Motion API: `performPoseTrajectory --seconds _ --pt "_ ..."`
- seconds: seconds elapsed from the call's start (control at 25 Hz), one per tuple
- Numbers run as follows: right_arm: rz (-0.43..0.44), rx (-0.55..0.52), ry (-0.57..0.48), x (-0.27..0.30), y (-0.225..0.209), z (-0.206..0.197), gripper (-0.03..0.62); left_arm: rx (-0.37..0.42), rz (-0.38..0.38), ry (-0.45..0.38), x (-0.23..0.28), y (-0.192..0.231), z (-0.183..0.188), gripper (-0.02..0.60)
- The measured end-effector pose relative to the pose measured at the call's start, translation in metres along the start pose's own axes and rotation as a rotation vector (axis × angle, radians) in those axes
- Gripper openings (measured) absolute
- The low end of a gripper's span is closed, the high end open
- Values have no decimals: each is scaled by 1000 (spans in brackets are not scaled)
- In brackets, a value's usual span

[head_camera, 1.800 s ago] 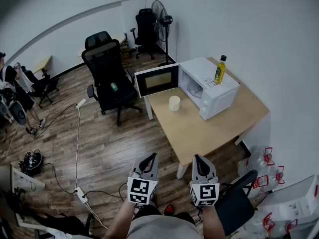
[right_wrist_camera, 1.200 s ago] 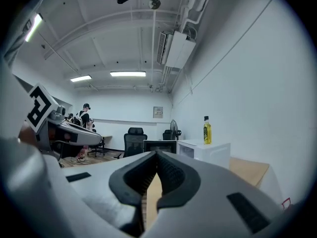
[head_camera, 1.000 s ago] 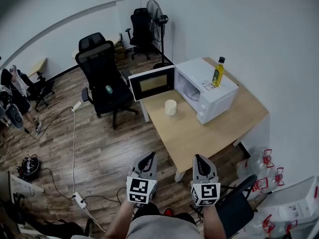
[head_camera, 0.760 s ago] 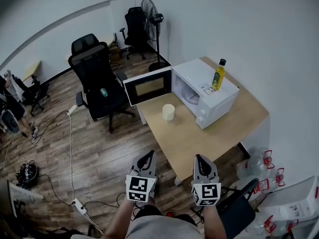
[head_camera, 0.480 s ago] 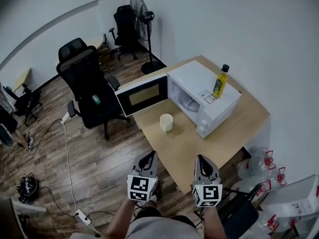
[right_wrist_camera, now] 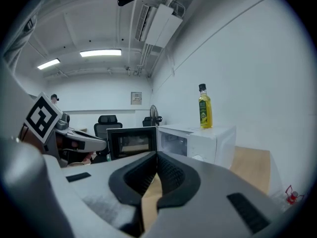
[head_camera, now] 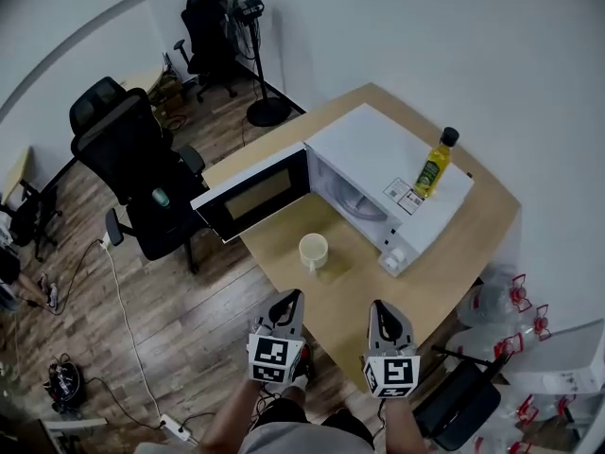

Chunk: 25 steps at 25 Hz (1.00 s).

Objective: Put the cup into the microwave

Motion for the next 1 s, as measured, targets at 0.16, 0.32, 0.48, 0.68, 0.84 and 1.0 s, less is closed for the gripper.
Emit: performPoseTrajectory --seconds 0.16,0.32,0.48,0.68,0.84,1.0 --pt "-11 14 43 24 2 -23 17 -20 -39 44 30 12 -21 25" --pt "-29 26 83 41 -1 -46 17 -38 -61 85 58 18 -47 25" --pt "-51 44 116 51 -4 -68 17 -54 -74 119 78 22 -71 25" --pt "-70 54 156 55 -11 -88 17 -70 -74 159 92 24 -92 26" --pt "-63 59 180 54 -8 -96 17 -79 -64 186 101 25 -104 26" --pt "-69 78 197 53 -6 -102 17 -95 -67 215 111 23 -116 86"
Point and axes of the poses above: the fingertips, and each gripper's own axes: x forward along the fingers, y to its left, z out of its top, the point moved 5 cm from there along -x, backward along the fingers, and after that the axes turned 11 degrees about -y, right-handed, at the moved point
